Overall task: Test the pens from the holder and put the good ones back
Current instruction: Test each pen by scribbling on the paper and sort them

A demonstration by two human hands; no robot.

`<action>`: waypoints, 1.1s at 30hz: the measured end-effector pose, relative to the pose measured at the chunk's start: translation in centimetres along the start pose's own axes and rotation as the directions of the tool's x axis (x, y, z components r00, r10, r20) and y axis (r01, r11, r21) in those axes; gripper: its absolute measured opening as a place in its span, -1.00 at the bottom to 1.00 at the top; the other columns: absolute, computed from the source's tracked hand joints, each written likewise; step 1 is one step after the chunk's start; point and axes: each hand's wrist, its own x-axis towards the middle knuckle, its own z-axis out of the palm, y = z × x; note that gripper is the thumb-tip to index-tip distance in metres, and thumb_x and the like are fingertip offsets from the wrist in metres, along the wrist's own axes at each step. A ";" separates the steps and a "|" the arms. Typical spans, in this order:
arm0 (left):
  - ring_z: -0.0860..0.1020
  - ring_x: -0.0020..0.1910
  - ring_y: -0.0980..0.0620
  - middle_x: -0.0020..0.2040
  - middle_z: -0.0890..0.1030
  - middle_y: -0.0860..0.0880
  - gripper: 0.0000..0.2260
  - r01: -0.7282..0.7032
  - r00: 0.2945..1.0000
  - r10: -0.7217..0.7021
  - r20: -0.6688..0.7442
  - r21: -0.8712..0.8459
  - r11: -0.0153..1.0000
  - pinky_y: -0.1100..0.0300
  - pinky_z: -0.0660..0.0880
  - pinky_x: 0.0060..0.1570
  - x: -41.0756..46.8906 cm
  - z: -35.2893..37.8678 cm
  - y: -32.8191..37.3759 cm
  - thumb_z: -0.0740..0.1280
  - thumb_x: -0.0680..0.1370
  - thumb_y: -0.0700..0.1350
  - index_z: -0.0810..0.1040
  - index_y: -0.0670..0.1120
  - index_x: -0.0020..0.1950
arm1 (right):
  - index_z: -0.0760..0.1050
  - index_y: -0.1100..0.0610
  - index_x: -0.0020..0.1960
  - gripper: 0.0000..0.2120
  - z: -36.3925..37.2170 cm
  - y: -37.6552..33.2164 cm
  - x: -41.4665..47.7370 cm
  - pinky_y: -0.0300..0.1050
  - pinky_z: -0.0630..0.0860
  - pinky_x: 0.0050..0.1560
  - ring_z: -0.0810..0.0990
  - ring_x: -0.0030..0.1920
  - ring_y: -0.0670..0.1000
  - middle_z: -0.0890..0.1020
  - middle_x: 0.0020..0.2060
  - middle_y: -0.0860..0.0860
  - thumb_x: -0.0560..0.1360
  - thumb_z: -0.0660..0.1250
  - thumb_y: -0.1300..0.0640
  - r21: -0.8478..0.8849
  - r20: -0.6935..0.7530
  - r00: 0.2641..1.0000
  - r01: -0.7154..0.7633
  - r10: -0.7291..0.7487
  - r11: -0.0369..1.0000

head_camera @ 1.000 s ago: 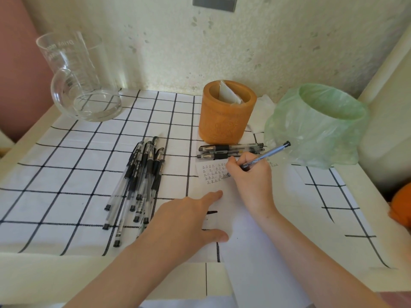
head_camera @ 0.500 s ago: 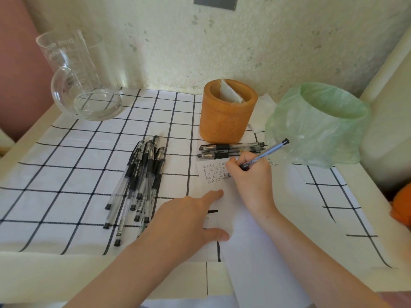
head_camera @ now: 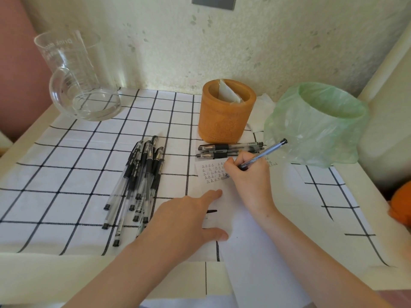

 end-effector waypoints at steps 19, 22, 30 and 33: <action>0.47 -0.28 0.03 -0.21 0.48 0.02 -0.62 -0.100 0.978 -0.012 -0.208 -0.519 0.849 0.15 0.46 -0.17 0.0 -1.4 -0.5 -0.01 0.64 -0.14 0.09 0.04 0.46 | 0.47 0.22 -0.37 -0.61 -2.4 -3.4 0.2 -0.30 0.19 -0.61 0.28 -0.63 -0.07 0.36 -0.64 0.01 0.56 0.26 0.04 0.447 0.188 0.921 -0.390 0.342 0.805; 0.42 -0.33 0.19 -0.29 0.48 0.09 -0.56 -0.125 0.960 -0.094 -0.265 -0.701 0.703 0.34 0.42 -0.18 0.6 -1.8 -0.4 0.08 0.62 -0.19 0.09 0.03 0.48 | 0.43 0.20 -0.28 -0.74 -3.2 -4.4 -0.1 -0.30 0.18 -0.61 0.30 -0.60 -0.05 0.40 -0.60 0.02 0.56 0.27 0.13 0.515 0.300 0.899 -0.434 0.319 0.739; 0.48 -0.30 0.34 -0.15 0.59 0.03 -0.37 -0.167 0.940 -0.123 -0.318 -0.745 0.646 0.58 0.35 -0.20 0.2 -2.3 -0.1 0.34 0.50 -0.15 0.10 0.11 0.47 | 0.37 0.10 -0.41 -0.67 -3.8 -5.6 -1.1 -0.21 0.07 -0.50 0.20 -0.62 -0.06 0.31 -0.62 -0.01 0.46 0.41 0.11 0.438 0.257 0.909 -0.413 0.330 0.798; 0.49 -0.28 0.30 -0.19 0.58 0.09 -0.34 -0.161 0.941 -0.118 -0.318 -0.725 0.670 0.56 0.36 -0.17 0.2 -2.1 -0.1 0.38 0.48 -0.13 0.11 0.14 0.46 | 0.34 0.10 -0.42 -0.65 -3.5 -5.8 -1.3 -0.24 0.09 -0.51 0.20 -0.62 -0.06 0.30 -0.63 -0.02 0.48 0.39 0.14 0.434 0.264 0.913 -0.401 0.312 0.807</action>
